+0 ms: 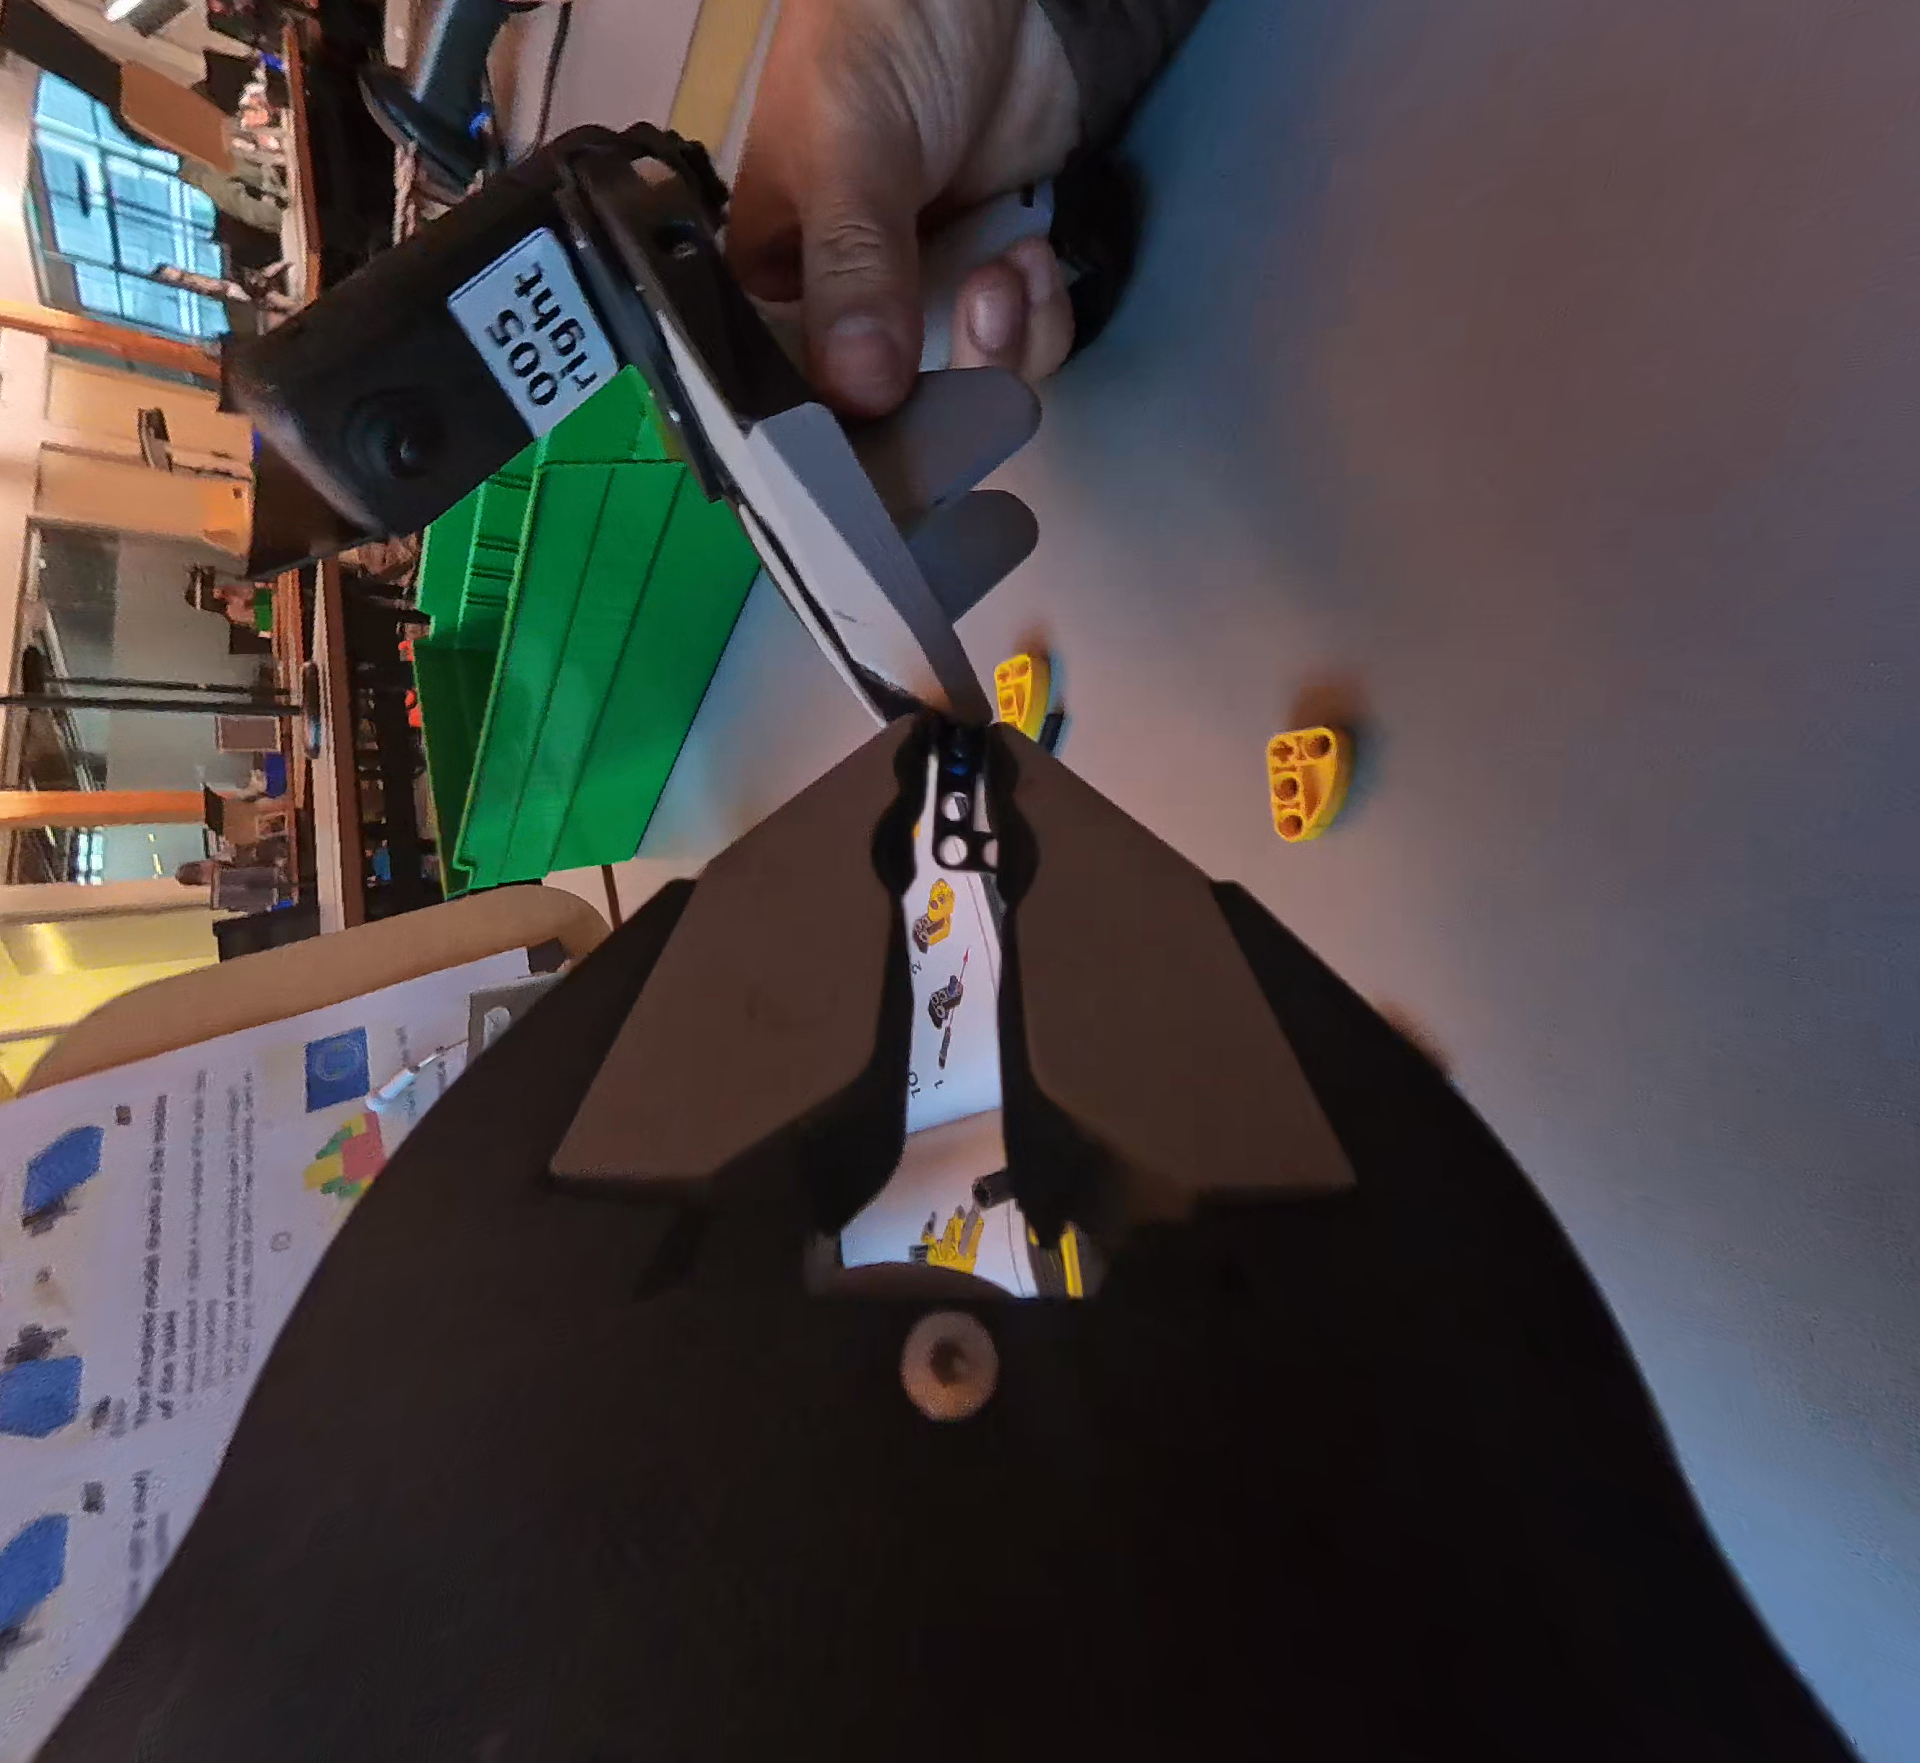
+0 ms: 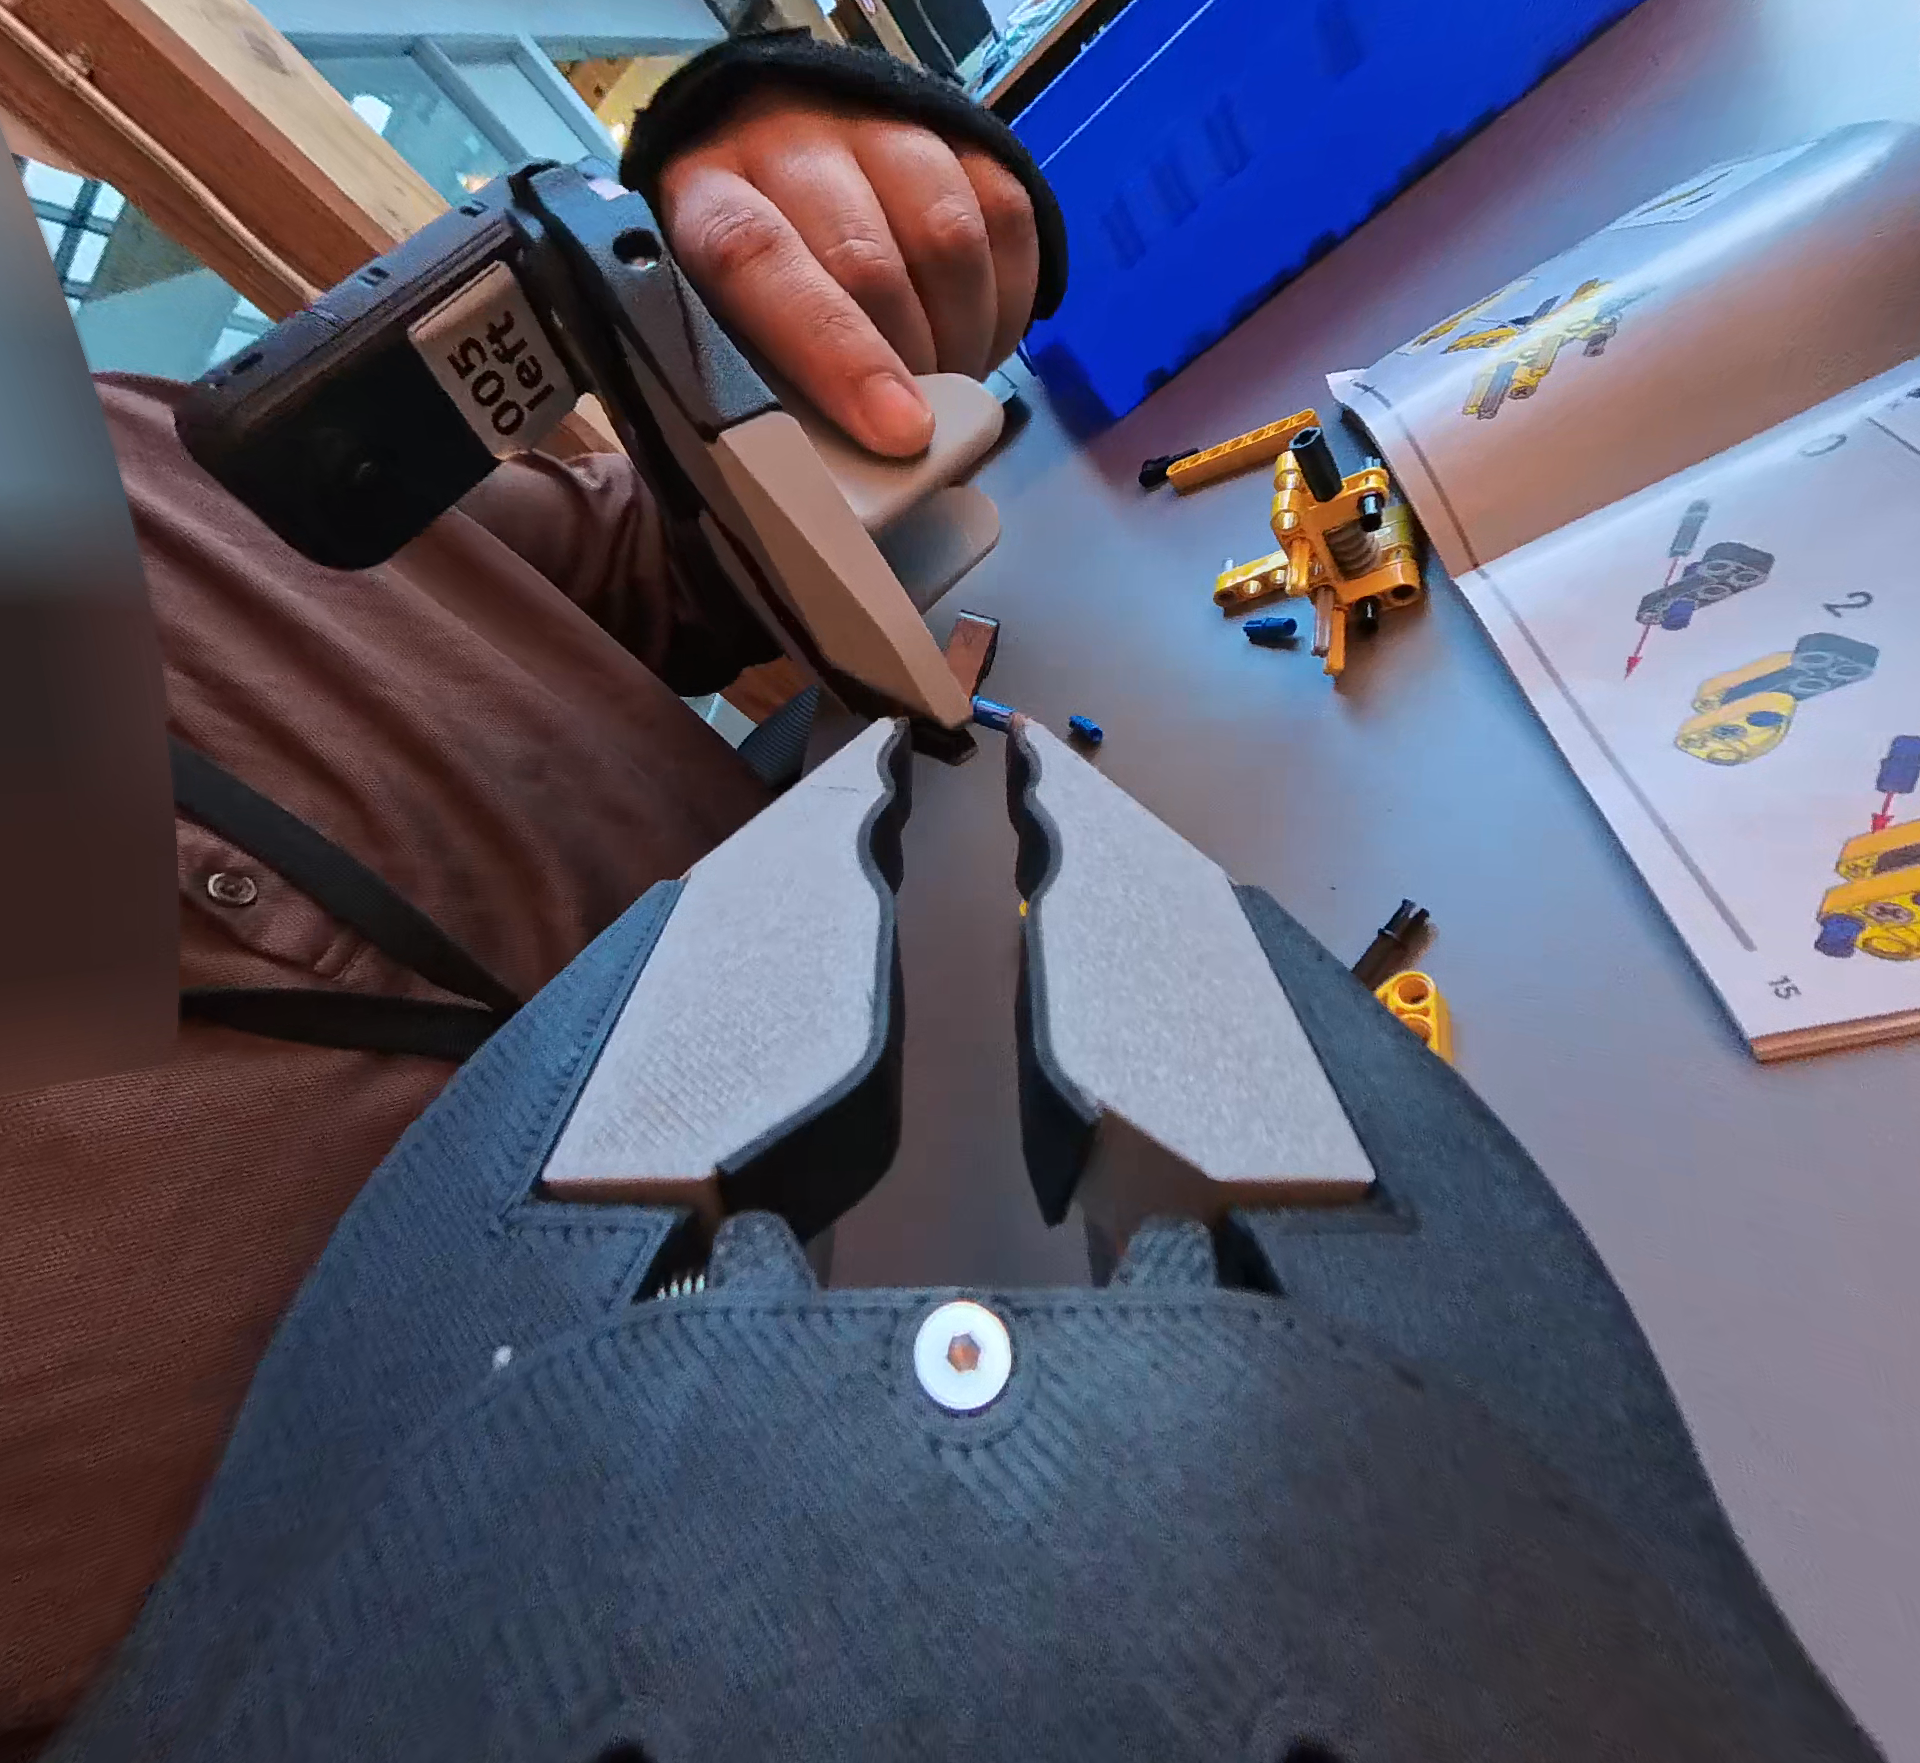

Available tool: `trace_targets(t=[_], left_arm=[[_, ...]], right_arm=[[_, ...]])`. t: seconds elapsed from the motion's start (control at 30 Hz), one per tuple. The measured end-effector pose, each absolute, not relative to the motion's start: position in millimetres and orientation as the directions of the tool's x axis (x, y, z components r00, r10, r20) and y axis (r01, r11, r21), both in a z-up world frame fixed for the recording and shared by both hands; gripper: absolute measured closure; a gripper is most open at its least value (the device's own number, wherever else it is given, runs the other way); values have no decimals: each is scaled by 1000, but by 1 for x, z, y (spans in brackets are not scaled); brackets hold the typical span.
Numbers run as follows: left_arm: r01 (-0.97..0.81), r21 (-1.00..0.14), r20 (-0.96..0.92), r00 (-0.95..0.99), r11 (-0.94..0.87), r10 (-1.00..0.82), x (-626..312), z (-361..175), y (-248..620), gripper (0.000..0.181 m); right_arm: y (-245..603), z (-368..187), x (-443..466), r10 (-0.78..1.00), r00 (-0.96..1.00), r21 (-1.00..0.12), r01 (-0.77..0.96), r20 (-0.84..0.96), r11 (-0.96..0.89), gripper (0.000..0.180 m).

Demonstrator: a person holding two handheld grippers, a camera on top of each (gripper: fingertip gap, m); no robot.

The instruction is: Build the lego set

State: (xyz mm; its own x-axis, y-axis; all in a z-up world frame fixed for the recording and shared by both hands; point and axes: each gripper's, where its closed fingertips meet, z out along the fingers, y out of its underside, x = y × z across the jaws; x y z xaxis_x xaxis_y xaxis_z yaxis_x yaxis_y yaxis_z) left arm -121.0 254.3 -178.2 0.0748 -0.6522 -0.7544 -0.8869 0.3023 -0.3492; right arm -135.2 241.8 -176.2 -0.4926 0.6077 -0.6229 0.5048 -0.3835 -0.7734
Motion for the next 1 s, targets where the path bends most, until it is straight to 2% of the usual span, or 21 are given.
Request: trace_targets(t=[0.1,0.23,0.33,0.43,0.5,0.57,0.83,0.87,1.0], left_arm=[[-874,-421,-754,188,244,-629,-129,-166,260,159],[-761,-633,-622,388,146,-680,-141,-152,252,157],[-561,-825,-333,572,-61,-750,-146,-152,251,158],[-349,-907,-19,593,-235,-805,-139,-152,244,161],[-252,-923,100,575,-292,-812,-134,-149,242,163],[-227,-922,134,576,-315,-807,-135,-150,243,169],[-212,-905,181,595,-370,-783,-139,-159,245,175],[-201,-912,177,594,-358,-784,-138,-156,245,176],[-251,-912,113,609,-325,-785,-139,-158,244,176]], right_arm=[[246,-171,-133,583,-499,-764,487,-641,-424,165],[252,-166,-132,569,-507,-762,453,-647,-462,165],[249,-155,-131,579,-556,-802,398,-597,-445,165],[245,-154,-132,624,-573,-847,364,-531,-386,165],[242,-156,-133,657,-574,-872,347,-489,-345,165],[241,-157,-134,682,-576,-892,329,-450,-311,165],[240,-175,-142,840,-505,-954,296,-198,-47,166],[241,-177,-143,852,-495,-954,297,-173,-21,174],[242,-179,-145,876,-472,-959,278,-93,48,174]])
